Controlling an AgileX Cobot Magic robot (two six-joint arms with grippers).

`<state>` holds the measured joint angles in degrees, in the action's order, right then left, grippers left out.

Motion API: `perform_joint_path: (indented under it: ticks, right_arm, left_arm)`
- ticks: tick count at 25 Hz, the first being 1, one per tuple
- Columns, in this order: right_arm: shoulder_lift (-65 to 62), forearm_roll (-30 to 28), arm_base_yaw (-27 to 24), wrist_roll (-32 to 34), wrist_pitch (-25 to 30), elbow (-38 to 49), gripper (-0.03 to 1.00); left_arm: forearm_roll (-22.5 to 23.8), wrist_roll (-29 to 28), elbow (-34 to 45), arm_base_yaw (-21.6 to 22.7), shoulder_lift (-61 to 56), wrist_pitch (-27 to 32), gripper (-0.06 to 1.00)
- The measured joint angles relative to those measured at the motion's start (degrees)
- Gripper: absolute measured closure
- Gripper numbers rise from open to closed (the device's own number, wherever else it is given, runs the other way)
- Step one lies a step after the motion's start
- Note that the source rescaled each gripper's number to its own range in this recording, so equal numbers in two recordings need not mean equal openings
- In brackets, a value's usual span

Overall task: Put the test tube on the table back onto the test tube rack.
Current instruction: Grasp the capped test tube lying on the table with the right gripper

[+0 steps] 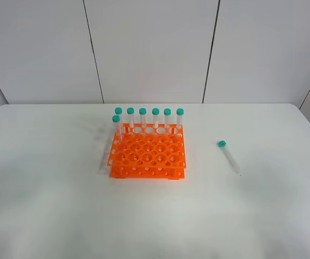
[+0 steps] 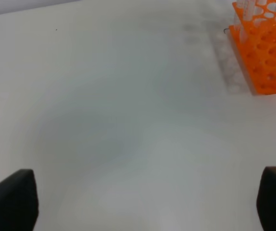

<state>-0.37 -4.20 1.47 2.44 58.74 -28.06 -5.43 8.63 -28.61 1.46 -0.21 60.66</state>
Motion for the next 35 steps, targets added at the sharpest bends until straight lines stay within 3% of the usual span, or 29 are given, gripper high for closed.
perform_joint_path:
  ticks: [25,30,35]
  right_arm:
    - [0.0,0.0,0.0,0.0,0.0,-0.1,0.01]
    - [0.6,0.5,0.0,0.0,-0.2,-3.8,0.01]
    - [9.9,0.7,0.0,-2.4,-0.3,-9.8,0.02]
  left_arm:
    - [0.0,0.0,0.0,0.0,0.0,0.0,-0.06]
    - [0.0,0.0,0.0,0.0,0.0,0.0,-0.06]
    - [0.0,0.0,0.0,0.0,0.0,0.0,-0.06]
